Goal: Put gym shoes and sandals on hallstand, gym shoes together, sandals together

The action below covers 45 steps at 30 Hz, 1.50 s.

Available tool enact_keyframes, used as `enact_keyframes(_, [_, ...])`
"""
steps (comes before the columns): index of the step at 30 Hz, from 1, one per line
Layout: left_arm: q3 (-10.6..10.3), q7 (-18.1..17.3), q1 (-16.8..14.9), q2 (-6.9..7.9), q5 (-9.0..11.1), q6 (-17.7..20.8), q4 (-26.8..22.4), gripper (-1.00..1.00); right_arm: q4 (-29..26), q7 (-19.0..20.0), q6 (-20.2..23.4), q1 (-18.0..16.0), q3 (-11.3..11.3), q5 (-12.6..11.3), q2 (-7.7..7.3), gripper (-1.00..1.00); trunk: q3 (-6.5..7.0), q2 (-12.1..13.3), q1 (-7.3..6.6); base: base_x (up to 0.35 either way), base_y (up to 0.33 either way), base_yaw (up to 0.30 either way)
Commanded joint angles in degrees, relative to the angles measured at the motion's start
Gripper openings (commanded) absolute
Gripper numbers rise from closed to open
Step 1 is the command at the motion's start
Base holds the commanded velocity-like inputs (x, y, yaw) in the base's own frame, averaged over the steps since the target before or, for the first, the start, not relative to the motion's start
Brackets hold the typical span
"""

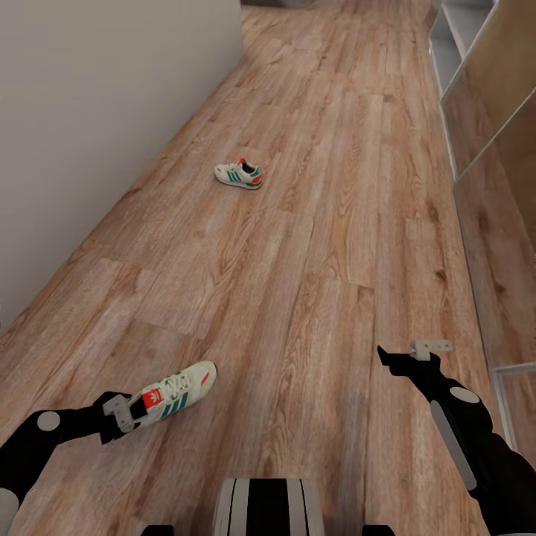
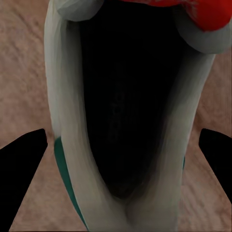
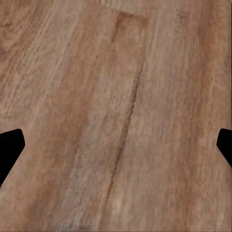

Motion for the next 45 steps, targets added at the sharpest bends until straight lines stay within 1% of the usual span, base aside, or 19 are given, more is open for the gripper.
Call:
enact_keyframes(1, [0.23, -0.28, -0.01, -0.08, -0.54, 1.21, -1.4, -1.0, -0.06, 0.15, 0.29, -0.02, -0.07, -0.3, 0.0, 1.0, 0.19, 0.0, -0.03, 0.0, 0.0, 0.0])
enact_keyframes(2, [0.28, -0.41, -0.01, -0.25, -0.35, 4.72, -3.53, -1.0, -0.06, 0.16, 0.29, -0.02, -0.07, -0.32, 0.0, 1.0, 0.41, 0.02, -0.05, 0.0, 0.0, 0.0])
enact_keyframes(3, [0.29, -0.45, -0.02, -0.39, -0.25, 6.16, -4.17, -1.0, -0.06, 0.16, 0.29, -0.02, -0.05, -0.33, 0.0, 1.0, 0.63, 0.03, -0.08, 0.0, 0.0, 0.0])
enact_keyframes(5, [0.27, -0.47, -0.03, -0.67, -0.16, 7.37, -4.59, -1.0, -0.06, 0.16, 0.29, -0.02, -0.04, -0.33, 0.0, 1.0, 1.08, 0.06, -0.13, 0.0, 0.0, 0.0])
enact_keyframes(6, [0.27, -0.46, -0.06, -1.12, -0.11, 8.3, -4.85, -1.0, -0.08, 0.16, 0.29, -0.02, -0.02, -0.33, 0.0, 1.0, 1.3, 0.07, -0.16, 0.0, 0.0, 0.0])
enact_keyframes(10, [0.43, -0.39, -0.09, -2.75, -0.04, 9.84, -5.17, -1.0, 0.06, 0.25, 0.25, -0.02, 0.0, -0.29, 0.0, 1.0, 2.19, 0.12, -0.26, 0.0, 0.0, 0.0])
enact_keyframes(12, [0.5, -0.34, -0.1, -3.27, 0.03, 10.06, -5.2, -1.0, 0.17, 0.3, 0.23, -0.02, -0.01, -0.27, 0.0, 1.0, 2.63, 0.15, -0.31, 0.0, 0.0, 0.0])
enact_keyframes(14, [0.71, -0.27, -0.1, -4.04, 0.59, 10.43, -5.19, -1.0, 0.32, 0.36, 0.18, -0.02, 0.01, -0.26, 0.0, 1.0, 3.07, 0.18, -0.36, 0.0, 0.0, 0.0])
enact_keyframes(18, [2.31, -0.19, -0.01, -5.06, 3.47, 11.2, -4.86, -1.0, 0.41, 0.45, -0.14, 0.02, 0.01, -0.23, 0.0, 1.0, 3.96, 0.23, -0.47, 0.0, 0.0, 0.0])
enact_keyframes(19, [3.81, -0.16, 0.11, -5.3, 5.8, 11.39, -4.59, -1.0, 0.46, 0.54, -0.25, 0.05, 0.02, -0.19, 0.0, 1.0, 4.18, 0.24, -0.49, 0.0, 0.0, 0.0])
enact_keyframes(22, [5.41, -0.06, 0.19, -5.39, 7.56, 11.47, -4.42, -1.0, 0.52, 0.57, -0.31, 0.06, 0.02, -0.22, 0.0, 1.0, 4.84, 0.28, -0.57, 0.0, 0.0, 0.0])
enact_keyframes(25, [7.21, -0.01, 0.23, -5.44, 8.64, 11.55, -4.36, -1.0, 0.54, 0.61, -0.32, 0.07, 0.02, -0.24, 0.0, 1.0, 5.51, 0.32, -0.65, 0.0, 0.0, 0.0])
enact_keyframes(26, [7.99, -0.09, 0.24, -6.46, 10.37, 11.6, -4.61, -1.0, 0.51, 0.55, -0.32, 0.07, 0.02, -0.25, 0.01, 1.0, 5.73, 0.34, -0.67, 0.0, 0.0, 0.0])
enact_keyframes(28, [7.97, -0.08, 0.01, -7.08, 11.11, 11.72, -4.76, -1.0, 0.45, 0.56, -0.32, 0.07, 0.02, -0.26, 0.0, 1.0, 6.17, 0.36, -0.72, 0.0, 0.0, 0.0])
enact_keyframes(30, [7.89, -0.07, -0.11, -8.21, 11.53, 12.82, -4.69, -1.0, 0.4, 0.52, -0.32, 0.07, 0.24, -0.36, 0.4, 1.0, 6.62, 0.39, -0.78, 0.0, 0.0, 0.0])
enact_keyframes(37, [7.8, -0.22, -0.11, -9.0, 11.9, 13.89, -4.44, -1.0, 0.17, 0.47, -0.32, 0.07, 0.65, -0.43, 1.67, 1.0, 8.17, 0.48, -0.96, 0.0, 0.0, 0.0])
enact_keyframes(40, [7.85, -0.22, -0.11, -9.91, 12.43, 14.04, -4.45, -1.0, 0.1, 0.49, -0.32, 0.07, 0.69, -0.48, 2.21, 1.0, 8.83, 0.52, -1.03, 0.0, 0.0, 0.0])
enact_keyframes(41, [7.89, -0.2, -0.11, -10.51, 12.66, 14.11, -4.45, -1.0, 0.08, 0.5, -0.32, 0.07, 0.7, -0.49, 2.49, 1.0, 9.05, 0.54, -1.06, 0.0, 0.0, 0.0])
enact_keyframes(45, [7.95, -0.18, -0.07, -11.46, 13.0, 14.2, -4.61, -1.0, 0.04, 0.54, -0.34, 0.07, 0.72, -0.5, 3.07, 1.0, 9.94, 0.59, -1.16, 0.0, 0.0, 0.0])
